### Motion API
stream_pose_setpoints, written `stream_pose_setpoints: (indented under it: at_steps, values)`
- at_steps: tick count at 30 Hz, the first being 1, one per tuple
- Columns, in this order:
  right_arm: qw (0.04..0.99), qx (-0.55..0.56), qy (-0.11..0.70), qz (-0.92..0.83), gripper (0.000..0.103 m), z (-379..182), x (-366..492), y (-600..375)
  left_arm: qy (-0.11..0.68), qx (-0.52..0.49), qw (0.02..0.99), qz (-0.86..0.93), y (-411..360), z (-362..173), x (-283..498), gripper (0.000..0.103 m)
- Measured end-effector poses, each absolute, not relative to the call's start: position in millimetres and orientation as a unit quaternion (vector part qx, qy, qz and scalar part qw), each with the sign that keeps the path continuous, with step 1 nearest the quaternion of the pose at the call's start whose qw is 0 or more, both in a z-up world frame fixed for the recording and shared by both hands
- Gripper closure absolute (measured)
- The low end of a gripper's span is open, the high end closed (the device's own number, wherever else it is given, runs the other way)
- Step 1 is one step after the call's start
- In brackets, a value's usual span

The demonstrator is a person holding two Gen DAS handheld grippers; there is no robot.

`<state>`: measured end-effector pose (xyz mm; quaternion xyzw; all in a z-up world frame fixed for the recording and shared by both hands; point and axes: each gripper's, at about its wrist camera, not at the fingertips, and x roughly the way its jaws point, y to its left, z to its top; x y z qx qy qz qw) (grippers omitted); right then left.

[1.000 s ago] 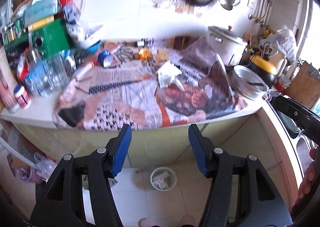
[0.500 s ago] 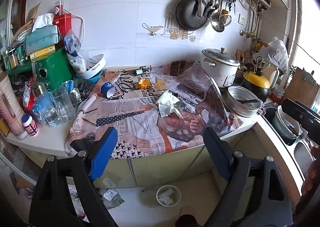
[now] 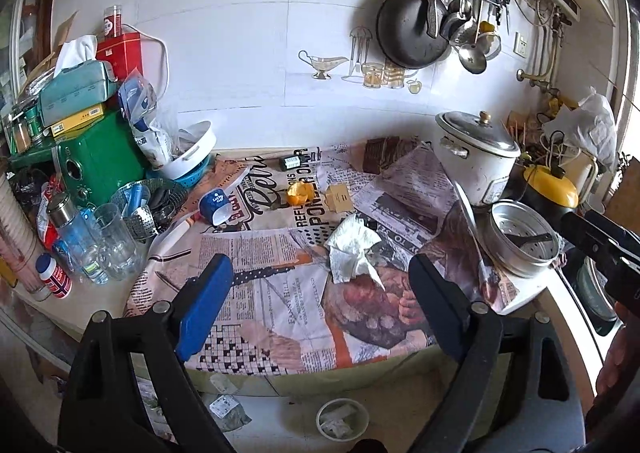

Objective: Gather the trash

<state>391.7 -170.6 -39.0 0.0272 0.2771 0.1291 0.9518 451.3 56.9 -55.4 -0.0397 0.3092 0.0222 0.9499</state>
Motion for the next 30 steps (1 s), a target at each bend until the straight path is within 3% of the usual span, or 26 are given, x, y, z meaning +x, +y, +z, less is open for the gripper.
stream_pose_setpoints:
  at_steps: [10, 16, 30]
  values:
    - [0.935, -0.043, 0.298, 0.186, 0.023, -63.7, 485.4, -170.8, 0.319, -0.077, 0.941, 0.086, 46.1, -68.0, 532.5, 0.014]
    - [0.900, -0.068, 0.376, 0.210, 0.022, -121.8, 544.6, -140.0, 0.350, -0.066, 0.927, 0.117, 62.5, -90.4, 558.9, 0.014]
    - [0.818, 0.010, 0.539, 0.200, 0.023, -249.6, 651.5, -68.7, 0.406, -0.042, 0.907, 0.105, 141.0, -128.8, 624.6, 0.014]
